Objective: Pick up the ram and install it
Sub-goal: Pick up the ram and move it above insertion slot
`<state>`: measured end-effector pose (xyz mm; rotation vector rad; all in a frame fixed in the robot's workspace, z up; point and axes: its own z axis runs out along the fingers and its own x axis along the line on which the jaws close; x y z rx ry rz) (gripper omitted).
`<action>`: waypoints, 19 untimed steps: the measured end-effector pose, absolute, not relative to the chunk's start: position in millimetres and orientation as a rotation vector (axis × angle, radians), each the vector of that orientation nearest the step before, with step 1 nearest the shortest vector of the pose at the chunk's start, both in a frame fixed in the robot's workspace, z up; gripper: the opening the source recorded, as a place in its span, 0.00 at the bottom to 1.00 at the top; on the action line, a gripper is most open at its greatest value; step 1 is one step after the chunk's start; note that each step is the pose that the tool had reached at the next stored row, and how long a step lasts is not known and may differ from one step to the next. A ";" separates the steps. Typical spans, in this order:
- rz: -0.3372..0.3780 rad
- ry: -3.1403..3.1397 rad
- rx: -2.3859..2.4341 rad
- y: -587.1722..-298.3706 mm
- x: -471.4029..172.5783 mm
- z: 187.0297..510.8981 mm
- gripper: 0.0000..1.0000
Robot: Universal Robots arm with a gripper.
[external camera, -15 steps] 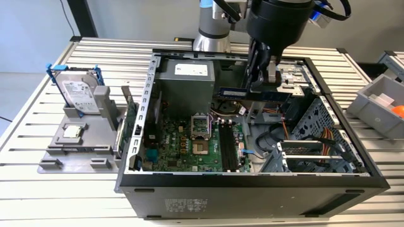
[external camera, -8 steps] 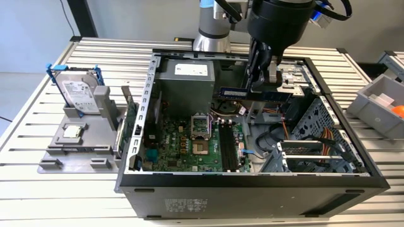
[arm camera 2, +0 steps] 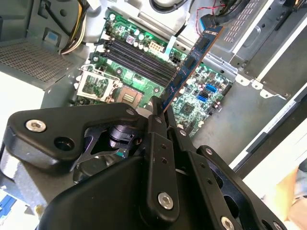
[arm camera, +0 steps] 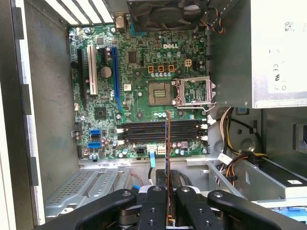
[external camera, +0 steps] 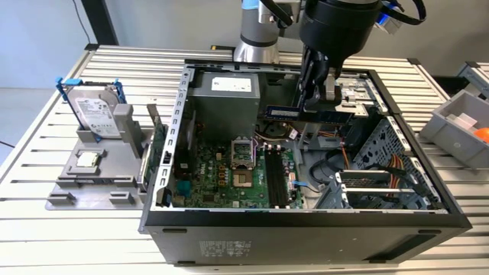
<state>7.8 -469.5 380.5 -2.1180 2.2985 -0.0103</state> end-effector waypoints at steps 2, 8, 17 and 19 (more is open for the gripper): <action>-0.010 2.302 -2.115 -469.5 7.8 380.6 0.00; -0.011 2.357 -2.053 -469.4 7.9 380.5 0.00; -0.012 2.421 -1.977 -469.4 7.8 380.4 0.00; -0.012 2.432 -1.964 -469.4 7.8 380.4 0.00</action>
